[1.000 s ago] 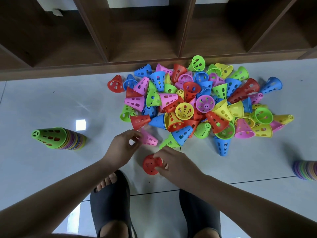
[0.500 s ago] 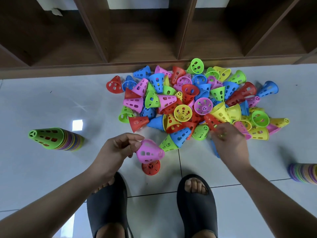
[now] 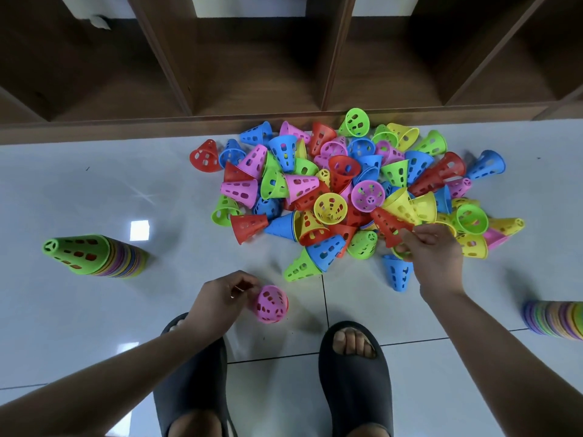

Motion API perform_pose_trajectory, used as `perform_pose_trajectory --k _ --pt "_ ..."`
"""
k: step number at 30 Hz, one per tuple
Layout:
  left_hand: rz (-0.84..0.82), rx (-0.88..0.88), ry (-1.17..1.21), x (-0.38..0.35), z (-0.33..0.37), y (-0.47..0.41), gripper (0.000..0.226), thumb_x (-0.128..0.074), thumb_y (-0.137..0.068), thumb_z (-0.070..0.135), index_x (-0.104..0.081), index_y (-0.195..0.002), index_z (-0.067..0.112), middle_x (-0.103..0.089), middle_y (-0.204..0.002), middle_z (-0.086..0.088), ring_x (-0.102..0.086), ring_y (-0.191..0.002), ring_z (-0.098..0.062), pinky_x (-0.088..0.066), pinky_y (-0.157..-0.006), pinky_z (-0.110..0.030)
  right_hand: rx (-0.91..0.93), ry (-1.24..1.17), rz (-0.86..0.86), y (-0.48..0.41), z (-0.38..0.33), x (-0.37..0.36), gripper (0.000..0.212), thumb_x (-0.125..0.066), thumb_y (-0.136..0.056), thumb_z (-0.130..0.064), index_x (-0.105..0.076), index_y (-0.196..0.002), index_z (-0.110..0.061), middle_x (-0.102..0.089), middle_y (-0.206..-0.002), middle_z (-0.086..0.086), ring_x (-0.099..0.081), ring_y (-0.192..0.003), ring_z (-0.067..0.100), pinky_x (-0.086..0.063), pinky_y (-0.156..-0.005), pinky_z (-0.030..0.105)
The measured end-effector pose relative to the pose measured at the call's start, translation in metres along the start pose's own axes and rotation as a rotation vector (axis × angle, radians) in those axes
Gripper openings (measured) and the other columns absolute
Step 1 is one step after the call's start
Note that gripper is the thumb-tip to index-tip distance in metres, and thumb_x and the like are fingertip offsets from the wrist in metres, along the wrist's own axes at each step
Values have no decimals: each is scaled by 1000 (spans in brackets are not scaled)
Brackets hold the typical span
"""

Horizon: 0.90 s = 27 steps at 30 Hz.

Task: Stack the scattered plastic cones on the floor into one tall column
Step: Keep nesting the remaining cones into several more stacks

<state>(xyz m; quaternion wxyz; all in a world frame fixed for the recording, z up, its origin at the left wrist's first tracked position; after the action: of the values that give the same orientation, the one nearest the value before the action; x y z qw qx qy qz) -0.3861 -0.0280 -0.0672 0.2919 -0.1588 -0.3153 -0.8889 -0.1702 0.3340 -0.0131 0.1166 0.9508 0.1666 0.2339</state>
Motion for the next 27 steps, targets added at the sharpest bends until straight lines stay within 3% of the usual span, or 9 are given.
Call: perform_pose_trajectory --k 3,7,10,14,16,19,22,27 --pt "66 22 -10 13 -3 -8 11 -74 -98 24 -76 -98 35 -76 -94 24 -71 -91 1 -51 -82 -15 13 -99 -73 16 -10 -5 19 -82 -91 -13 -64 -96 -16 -78 -85 10 -78 -76 23 -61 -68 34" --pt "209 72 68 45 -8 -26 12 -76 -96 29 -72 -105 34 -78 -95 12 -74 -84 -8 -56 -80 -30 -78 -291 -406 62 -8 -51 17 -76 -92 -2 -64 -102 -7 -74 -84 14 -73 -74 23 -55 -62 26" --pt "290 121 179 63 -9 -38 21 -77 -94 38 -66 -112 36 -78 -99 8 -73 -82 -13 -55 -74 -36 -187 -260 -650 103 4 -89 15 -73 -94 2 -64 -105 -2 -75 -86 18 -72 -77 25 -54 -66 29" --pt "271 159 218 70 -9 -57 30 -75 -93 51 -68 -115 32 -77 -102 6 -73 -95 -17 -60 -84 -45 -273 -165 -848 143 14 -123 20 -75 -94 -2 -63 -110 2 -78 -91 16 -75 -85 29 -53 -70 29" --pt "242 163 208 69 -7 -66 29 -75 -92 53 -71 -110 31 -77 -102 5 -73 -98 -19 -59 -86 -44 -263 -105 -890 151 16 -132 22 -76 -94 -5 -62 -111 2 -79 -91 16 -77 -86 28 -54 -71 30" --pt "204 162 224 66 -2 -75 11 -75 -95 43 -76 -93 32 -76 -94 3 -70 -92 -21 -55 -82 -42 -231 -12 -895 151 21 -139 22 -77 -95 -7 -62 -110 -1 -80 -90 13 -78 -84 21 -56 -74 33" --pt "154 185 288 60 0 -78 21 -73 -99 29 -76 -78 33 -73 -85 2 -63 -85 -17 -46 -75 -35 -222 40 -874 146 28 -141 24 -78 -94 -9 -62 -111 -1 -81 -89 12 -77 -81 17 -60 -75 33" --pt "137 196 424 65 13 -66 14 -64 -103 18 -73 -93 18 -77 -89 2 -68 -88 -14 -47 -75 -32 -203 95 -893 143 40 -148 23 -79 -93 -8 -63 -109 -2 -80 -90 13 -76 -83 20 -63 -78 36"
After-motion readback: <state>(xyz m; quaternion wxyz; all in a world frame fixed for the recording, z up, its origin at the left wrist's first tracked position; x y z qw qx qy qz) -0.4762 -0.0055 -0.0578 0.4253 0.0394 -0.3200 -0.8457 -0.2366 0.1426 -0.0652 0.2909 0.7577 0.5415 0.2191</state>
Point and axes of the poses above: each hand's wrist, its own y-axis away from the middle knuckle, its own x-axis out of the back of the hand, z = x × y, the point moved 7 cm from there along -y, towards the middle knuckle
